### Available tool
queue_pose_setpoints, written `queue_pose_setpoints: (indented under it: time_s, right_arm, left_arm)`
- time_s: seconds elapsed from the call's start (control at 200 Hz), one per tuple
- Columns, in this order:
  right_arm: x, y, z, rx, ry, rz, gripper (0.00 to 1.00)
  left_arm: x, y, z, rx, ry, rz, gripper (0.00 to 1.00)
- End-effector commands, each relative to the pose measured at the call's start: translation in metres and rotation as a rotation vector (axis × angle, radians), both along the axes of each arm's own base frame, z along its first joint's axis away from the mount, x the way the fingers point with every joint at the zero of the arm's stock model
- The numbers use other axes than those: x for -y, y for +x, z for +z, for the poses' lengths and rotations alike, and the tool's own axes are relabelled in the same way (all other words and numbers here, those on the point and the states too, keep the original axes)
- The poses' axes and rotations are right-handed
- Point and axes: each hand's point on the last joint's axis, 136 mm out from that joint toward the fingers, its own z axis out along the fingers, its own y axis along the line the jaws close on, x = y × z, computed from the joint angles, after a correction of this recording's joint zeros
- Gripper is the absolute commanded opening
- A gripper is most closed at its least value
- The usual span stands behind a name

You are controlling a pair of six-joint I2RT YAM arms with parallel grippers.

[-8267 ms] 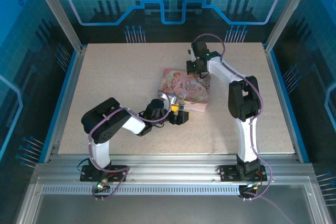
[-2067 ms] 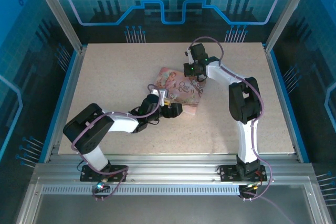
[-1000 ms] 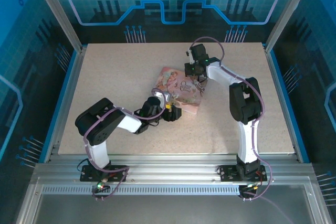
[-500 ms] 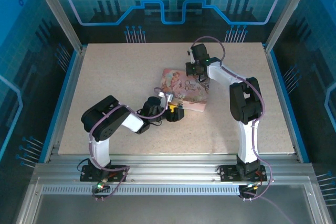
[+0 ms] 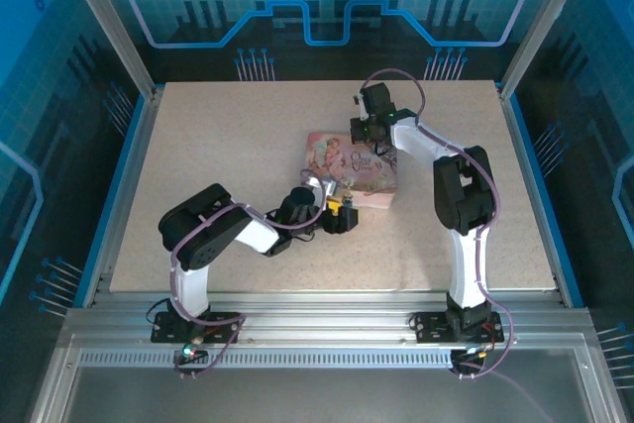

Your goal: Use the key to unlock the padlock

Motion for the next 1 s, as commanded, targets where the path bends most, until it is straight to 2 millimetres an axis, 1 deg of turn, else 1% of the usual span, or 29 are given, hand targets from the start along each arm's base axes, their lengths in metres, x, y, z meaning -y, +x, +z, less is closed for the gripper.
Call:
queue_pose_setpoints:
  time_s: [0.0,0.18,0.25,0.345,0.41,0.485,0.57,0.655,0.725,0.811,0.836,0.911,0.996]
  right_arm:
    - [-0.019,-0.042,-0.021,-0.148,0.013,0.094,0.0]
    - [-0.018,-0.041,-0.016,-0.14,0.012,0.096,0.0]
    - [-0.018,-0.041,-0.016,-0.14,0.014,0.095,0.0]
    - [-0.019,-0.042,-0.018,-0.143,0.019,0.095,0.0]
    - [-0.018,-0.043,-0.019,-0.146,0.02,0.094,0.0]
    - [-0.019,-0.043,-0.018,-0.143,0.022,0.095,0.0]
    - [-0.019,-0.043,-0.017,-0.142,0.021,0.097,0.0]
    - [-0.019,-0.043,-0.017,-0.14,0.022,0.097,0.0]
    - [-0.019,-0.044,-0.017,-0.139,0.026,0.097,0.0]
    - [-0.02,-0.044,-0.017,-0.138,0.029,0.098,0.0]
    - [-0.02,-0.044,-0.017,-0.137,0.03,0.099,0.0]
    - [-0.02,-0.045,-0.016,-0.135,0.029,0.1,0.0]
    - [-0.019,-0.045,-0.016,-0.135,0.026,0.101,0.0]
  left_arm:
    - [0.011,0.015,0.021,0.075,-0.056,0.024,0.79]
    - [0.017,0.013,0.032,0.083,-0.107,-0.001,0.79]
    - [0.017,0.015,0.03,0.078,-0.105,0.004,0.79]
    - [0.02,0.014,0.034,0.085,-0.129,-0.007,0.79]
    - [0.019,0.016,0.031,0.077,-0.126,0.007,0.79]
    - [0.013,0.02,0.024,0.065,-0.079,0.06,0.78]
    - [0.003,0.024,0.011,0.046,0.028,0.144,0.78]
    - [-0.003,0.025,0.01,0.061,0.052,0.201,0.8]
    - [-0.01,0.029,0.005,0.028,0.082,0.264,0.79]
    - [-0.017,0.033,0.005,0.026,0.106,0.324,0.79]
    - [-0.018,0.034,0.007,0.029,0.102,0.327,0.79]
    - [-0.011,0.033,0.015,0.052,0.068,0.297,0.81]
    - [0.003,0.029,0.029,0.104,-0.01,0.209,0.81]
